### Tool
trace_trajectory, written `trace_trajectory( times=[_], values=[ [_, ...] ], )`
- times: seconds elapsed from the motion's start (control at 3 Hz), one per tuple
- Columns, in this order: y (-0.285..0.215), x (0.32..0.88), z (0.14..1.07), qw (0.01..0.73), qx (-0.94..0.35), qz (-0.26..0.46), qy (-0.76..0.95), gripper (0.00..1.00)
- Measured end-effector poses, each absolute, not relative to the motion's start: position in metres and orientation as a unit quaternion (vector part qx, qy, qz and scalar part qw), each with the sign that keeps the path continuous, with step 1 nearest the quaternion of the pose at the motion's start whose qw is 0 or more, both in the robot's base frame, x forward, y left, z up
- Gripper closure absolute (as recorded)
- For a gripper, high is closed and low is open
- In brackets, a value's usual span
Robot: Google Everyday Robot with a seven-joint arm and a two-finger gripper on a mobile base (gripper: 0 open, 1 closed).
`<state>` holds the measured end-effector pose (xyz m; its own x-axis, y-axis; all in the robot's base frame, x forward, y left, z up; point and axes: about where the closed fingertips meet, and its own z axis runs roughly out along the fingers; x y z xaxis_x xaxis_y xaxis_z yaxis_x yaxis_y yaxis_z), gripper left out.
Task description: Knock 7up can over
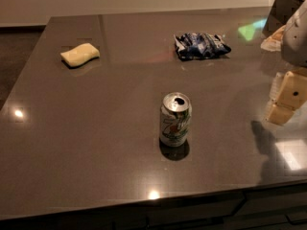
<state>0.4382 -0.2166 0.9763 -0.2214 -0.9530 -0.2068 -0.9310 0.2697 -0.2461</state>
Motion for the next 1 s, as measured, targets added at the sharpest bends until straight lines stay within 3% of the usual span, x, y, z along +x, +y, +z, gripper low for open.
trace_trajectory(
  times=[0.67,1.0],
  values=[
    [-0.203,0.442,0.977,0.169,-0.611,-0.021,0.773,0.00],
    [-0.163,0.447,0.967,0.202,-0.625,0.012,0.754,0.00]
  ],
)
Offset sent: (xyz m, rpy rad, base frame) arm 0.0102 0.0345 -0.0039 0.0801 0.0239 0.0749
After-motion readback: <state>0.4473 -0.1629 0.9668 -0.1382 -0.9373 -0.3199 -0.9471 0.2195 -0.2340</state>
